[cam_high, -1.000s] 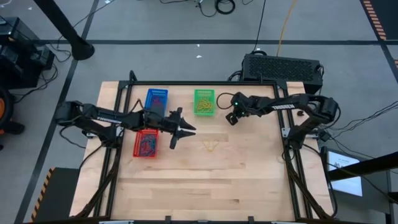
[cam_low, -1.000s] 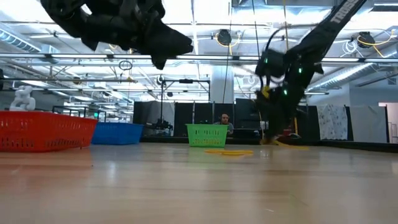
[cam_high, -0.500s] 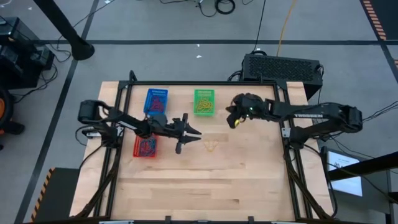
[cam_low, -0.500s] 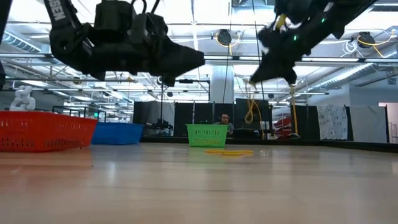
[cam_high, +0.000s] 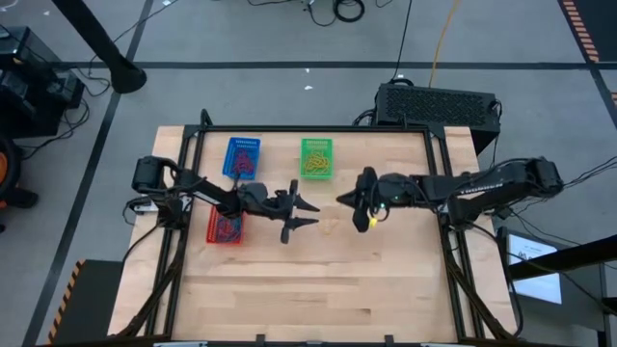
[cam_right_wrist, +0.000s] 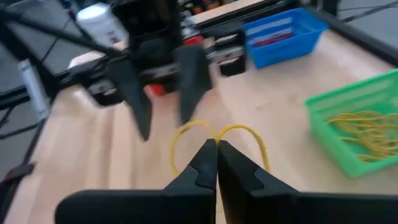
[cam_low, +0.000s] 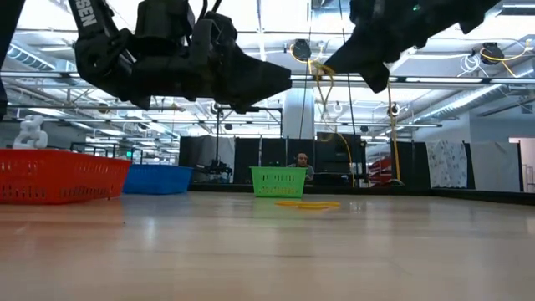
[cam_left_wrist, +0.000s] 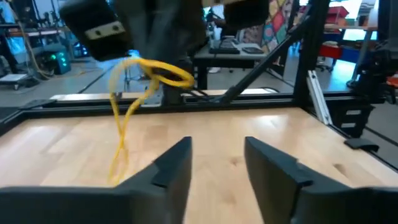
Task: Sort rubber bands into baskets
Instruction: Put the yellow rubber band into the green basket
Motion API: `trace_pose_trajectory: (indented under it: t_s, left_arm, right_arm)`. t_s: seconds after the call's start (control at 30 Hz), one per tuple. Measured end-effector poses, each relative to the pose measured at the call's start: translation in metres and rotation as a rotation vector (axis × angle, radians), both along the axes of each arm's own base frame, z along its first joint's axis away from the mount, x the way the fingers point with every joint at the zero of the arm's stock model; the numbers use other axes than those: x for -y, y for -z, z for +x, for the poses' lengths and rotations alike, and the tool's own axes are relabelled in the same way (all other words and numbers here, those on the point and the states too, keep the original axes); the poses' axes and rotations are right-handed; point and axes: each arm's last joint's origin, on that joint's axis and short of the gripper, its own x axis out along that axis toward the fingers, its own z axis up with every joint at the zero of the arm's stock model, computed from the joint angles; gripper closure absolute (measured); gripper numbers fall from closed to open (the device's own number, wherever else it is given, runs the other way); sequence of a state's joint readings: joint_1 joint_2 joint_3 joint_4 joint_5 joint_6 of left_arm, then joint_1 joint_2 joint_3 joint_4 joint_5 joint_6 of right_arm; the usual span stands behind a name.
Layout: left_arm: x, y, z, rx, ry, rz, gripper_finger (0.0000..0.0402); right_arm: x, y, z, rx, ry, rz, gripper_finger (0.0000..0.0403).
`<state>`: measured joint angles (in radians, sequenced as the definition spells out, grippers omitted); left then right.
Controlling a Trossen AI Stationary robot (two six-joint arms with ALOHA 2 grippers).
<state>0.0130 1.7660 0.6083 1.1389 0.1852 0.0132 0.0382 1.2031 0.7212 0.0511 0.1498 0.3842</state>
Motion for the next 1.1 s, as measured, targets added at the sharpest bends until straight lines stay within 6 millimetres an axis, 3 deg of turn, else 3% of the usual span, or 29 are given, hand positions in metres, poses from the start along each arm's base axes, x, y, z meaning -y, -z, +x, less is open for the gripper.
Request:
trace_pose_trajectory:
  t_s: [0.23, 0.4, 0.83, 1.1]
  left_arm:
    - [0.006, -0.005, 0.004, 0.02, 0.015, -0.006, 0.013]
    - [0.014, -0.013, 0.012, 0.027, 0.04, -0.007, 0.0076]
    - [0.02, -0.023, 0.027, -0.029, -0.013, -0.08, 0.0065]
    - [0.02, -0.018, 0.027, -0.074, -0.024, -0.05, 0.0065]
  right_arm:
    - [-0.028, 0.0, -0.002, -0.002, -0.109, -0.005, 0.0402]
    - [-0.038, 0.003, 0.001, 0.004, -0.13, -0.016, 0.0402]
    - [-0.044, 0.028, 0.02, -0.042, -0.105, -0.037, 0.0402]
    - [-0.044, 0.027, 0.021, -0.022, -0.106, -0.033, 0.0402]
